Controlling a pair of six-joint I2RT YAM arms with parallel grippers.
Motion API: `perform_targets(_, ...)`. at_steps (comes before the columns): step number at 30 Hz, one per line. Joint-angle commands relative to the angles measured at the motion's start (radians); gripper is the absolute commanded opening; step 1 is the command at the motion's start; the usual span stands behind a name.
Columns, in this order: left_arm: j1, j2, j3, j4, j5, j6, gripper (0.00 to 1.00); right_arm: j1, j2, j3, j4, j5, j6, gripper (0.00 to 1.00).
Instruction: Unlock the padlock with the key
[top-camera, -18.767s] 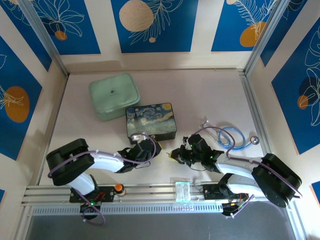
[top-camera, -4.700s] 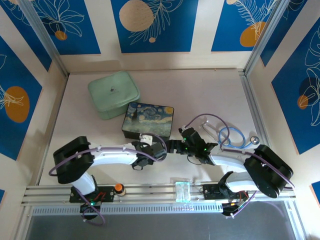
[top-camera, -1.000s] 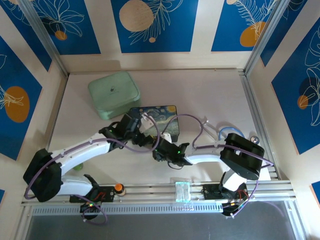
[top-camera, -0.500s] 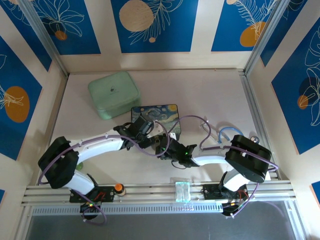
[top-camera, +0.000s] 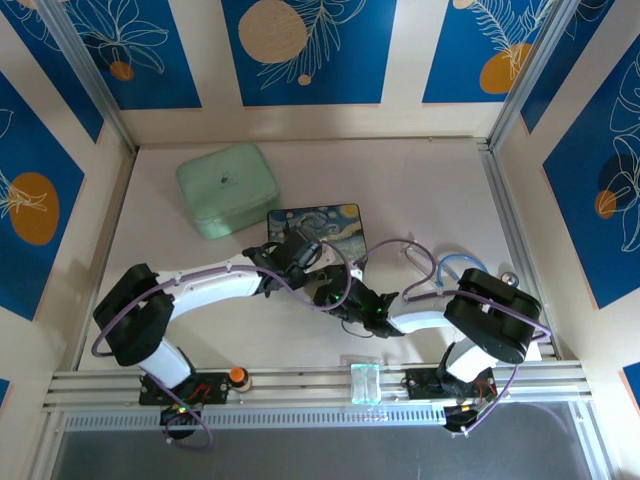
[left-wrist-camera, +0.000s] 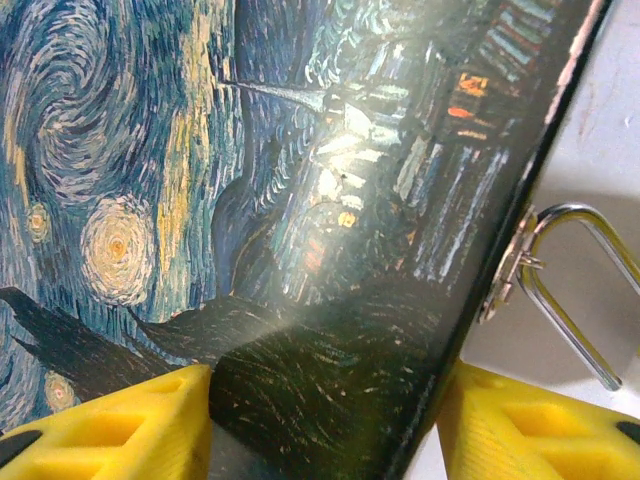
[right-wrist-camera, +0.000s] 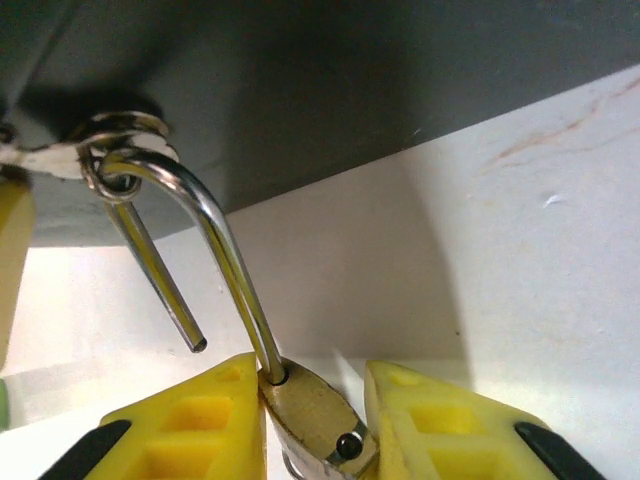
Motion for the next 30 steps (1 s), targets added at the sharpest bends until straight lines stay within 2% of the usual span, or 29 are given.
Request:
perform_targets(1, -0.017, 0.05, -0.037, -0.19, 0.131, -0.047, 0.56, -0.037, 0.056, -0.063, -0.063, -0.026, 0.095, 0.23)
perform_targets(7, -0.028, 0.025, -0.035, -0.2, 0.143, -0.09, 0.56, -0.049, 0.041, -0.038, -0.098, -0.013, 0.094, 0.23)
perform_targets(13, -0.032, 0.023, -0.028, -0.232, 0.149, -0.104, 0.56, -0.101, 0.055, -0.108, 0.134, -0.09, 0.11, 0.2)
perform_targets(16, -0.037, 0.013, -0.031, -0.231, 0.15, -0.118, 0.56, -0.1, 0.064, -0.088, 0.149, -0.107, 0.09, 0.19)
perform_targets(20, -0.037, 0.006, -0.031, -0.242, 0.14, -0.13, 0.56, -0.111, 0.066, -0.122, 0.224, -0.126, 0.082, 0.13)
perform_targets(23, -0.037, 0.01, -0.024, -0.253, 0.132, -0.141, 0.56, -0.12, 0.067, -0.155, 0.271, -0.147, 0.077, 0.12)
perform_targets(26, -0.038, 0.017, -0.018, -0.259, 0.142, -0.155, 0.54, -0.141, 0.113, -0.19, 0.425, -0.211, 0.057, 0.11)
perform_targets(30, -0.041, 0.025, -0.011, -0.276, 0.141, -0.16, 0.53, -0.175, 0.247, -0.201, 0.698, -0.307, 0.084, 0.07)
